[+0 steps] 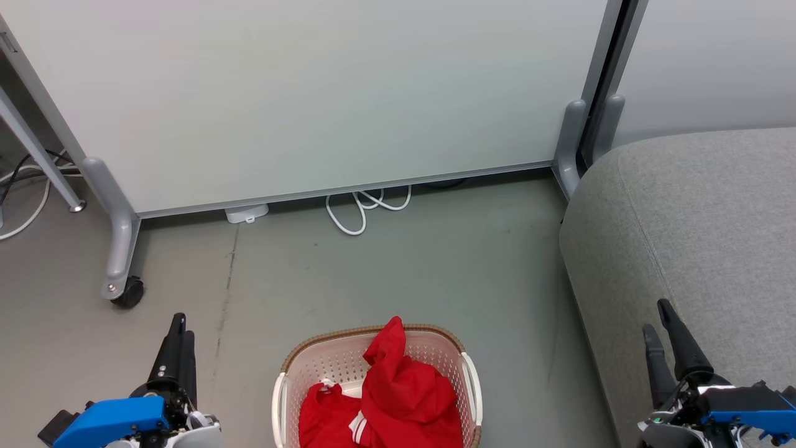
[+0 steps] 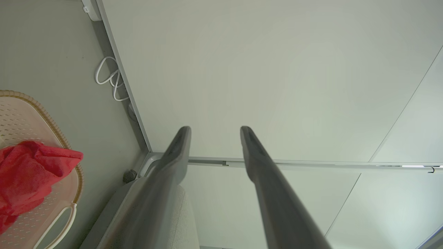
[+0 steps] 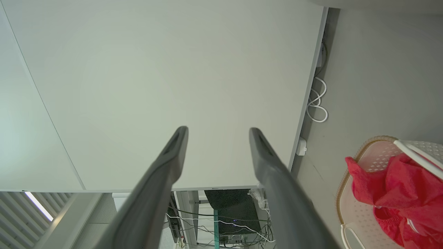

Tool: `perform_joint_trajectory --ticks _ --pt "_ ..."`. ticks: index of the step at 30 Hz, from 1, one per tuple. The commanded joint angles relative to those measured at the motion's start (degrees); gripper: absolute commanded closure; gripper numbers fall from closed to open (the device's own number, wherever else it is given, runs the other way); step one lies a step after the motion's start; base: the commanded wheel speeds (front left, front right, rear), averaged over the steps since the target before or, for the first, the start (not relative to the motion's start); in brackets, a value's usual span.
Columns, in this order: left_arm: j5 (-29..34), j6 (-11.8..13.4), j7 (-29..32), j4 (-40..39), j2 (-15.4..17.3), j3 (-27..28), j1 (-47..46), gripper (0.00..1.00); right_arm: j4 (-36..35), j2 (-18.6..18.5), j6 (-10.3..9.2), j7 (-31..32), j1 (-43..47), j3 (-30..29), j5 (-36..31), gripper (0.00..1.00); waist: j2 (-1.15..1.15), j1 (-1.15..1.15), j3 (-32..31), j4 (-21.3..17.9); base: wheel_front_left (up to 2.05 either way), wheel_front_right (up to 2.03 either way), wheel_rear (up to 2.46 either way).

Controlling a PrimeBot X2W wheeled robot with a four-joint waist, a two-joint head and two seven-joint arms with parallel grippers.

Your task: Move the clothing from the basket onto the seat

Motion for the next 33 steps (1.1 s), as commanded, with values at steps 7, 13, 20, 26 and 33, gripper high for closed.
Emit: perform_joint_trajectory --ticks 7,13,20,26,33 --pt "3.31 -0.03 -2.10 -1.35 0.40 -0.23 -1.80 0.00 -1.22 -0.17 0.05 -2.12 -1.29 0.57 -2.33 0.00 0.00 0.00 0.11 0.03 0.00 0.00 0.00" --pt "9.28 -0.03 -3.73 -2.27 0.45 -0.37 -2.43 0.00 -2.10 -0.19 0.06 -3.76 -1.83 1.32 -7.58 0.00 0.00 0.00 0.29 0.08 0.00 0.00 0.00" --pt "18.51 0.93 -5.49 -3.82 0.50 -1.58 -2.81 0.00 -3.28 -0.21 0.07 -5.54 -2.32 3.10 -16.61 0.00 0.00 0.00 0.48 0.13 0.00 0.00 0.00" --pt "27.27 2.25 -6.91 -4.71 0.53 -3.47 -2.87 0.00 -3.50 -0.23 0.08 -6.95 -2.49 4.59 -24.73 0.00 0.00 0.00 0.57 0.18 0.00 0.00 0.00" --pt "36.51 3.59 -8.44 -4.20 0.58 -5.88 -2.96 0.00 -2.83 -0.25 0.08 -8.50 -2.72 5.78 -32.91 0.00 0.00 0.00 0.62 0.29 0.00 0.00 0.00"
